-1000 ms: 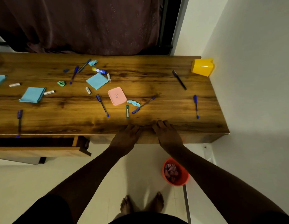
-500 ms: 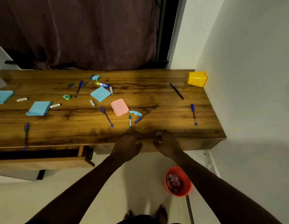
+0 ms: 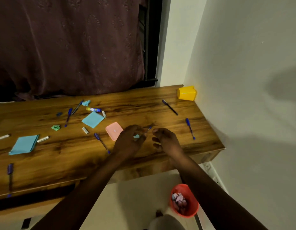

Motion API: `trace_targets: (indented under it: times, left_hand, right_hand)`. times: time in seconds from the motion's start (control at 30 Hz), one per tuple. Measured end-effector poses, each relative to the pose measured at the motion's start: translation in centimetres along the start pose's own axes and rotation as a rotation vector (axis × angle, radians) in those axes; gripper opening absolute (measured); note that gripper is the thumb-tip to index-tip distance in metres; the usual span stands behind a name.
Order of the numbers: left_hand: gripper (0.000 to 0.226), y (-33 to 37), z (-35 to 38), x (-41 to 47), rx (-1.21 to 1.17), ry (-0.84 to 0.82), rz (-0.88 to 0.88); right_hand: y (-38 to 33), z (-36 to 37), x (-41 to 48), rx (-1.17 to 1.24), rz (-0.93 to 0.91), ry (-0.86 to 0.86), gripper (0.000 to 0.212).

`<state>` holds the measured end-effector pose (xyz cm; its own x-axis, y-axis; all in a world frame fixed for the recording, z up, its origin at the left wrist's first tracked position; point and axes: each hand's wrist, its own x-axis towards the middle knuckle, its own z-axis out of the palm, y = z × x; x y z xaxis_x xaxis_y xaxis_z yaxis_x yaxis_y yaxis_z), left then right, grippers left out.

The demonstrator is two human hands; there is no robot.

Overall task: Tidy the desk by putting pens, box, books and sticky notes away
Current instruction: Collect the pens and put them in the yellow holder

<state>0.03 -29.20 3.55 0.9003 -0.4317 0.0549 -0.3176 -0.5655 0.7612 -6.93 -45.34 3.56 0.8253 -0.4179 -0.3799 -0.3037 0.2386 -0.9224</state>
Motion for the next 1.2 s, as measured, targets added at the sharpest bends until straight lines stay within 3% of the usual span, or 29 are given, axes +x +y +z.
trace_targets:
  times: [0.2,0.33,0.53,0.77,0.87,1.0,1.2]
  left_hand:
    - [0.047,1.5,0.7,7.4,-0.076,-0.037,0.04]
    - [0.043,2.9,2.0,12.7,-0.067,-0.032,0.062]
    - [0.045,5.0,5.2,20.0,-0.07,-0.082,0.049]
    - [0.046,7.1,10.2,27.7,-0.025,-0.19,0.098]
    - [0.05,8.1,12.5,30.7,-0.011,-0.25,0.118]
    - [0.051,9.5,15.6,35.0,-0.019,-0.273,0.114]
    - [0.063,10.7,20.9,40.0,0.087,-0.395,0.06]
  right_hand:
    - [-3.0,-1.8,5.3,0.146,-0.008,0.08,0.025]
    - [-4.5,-3.6,9.7,0.186,-0.008,0.138,0.015]
    - [-6.7,-7.0,17.2,0.277,0.022,0.214,0.016]
    - [-7.6,-11.0,24.4,0.351,0.114,0.212,0.038]
    - [-7.6,-12.2,26.6,0.435,0.114,0.224,0.03]
    - [-8.2,-13.5,29.1,0.518,0.17,0.228,0.003]
    - [-8.1,-15.3,31.8,0.48,0.184,0.278,0.039]
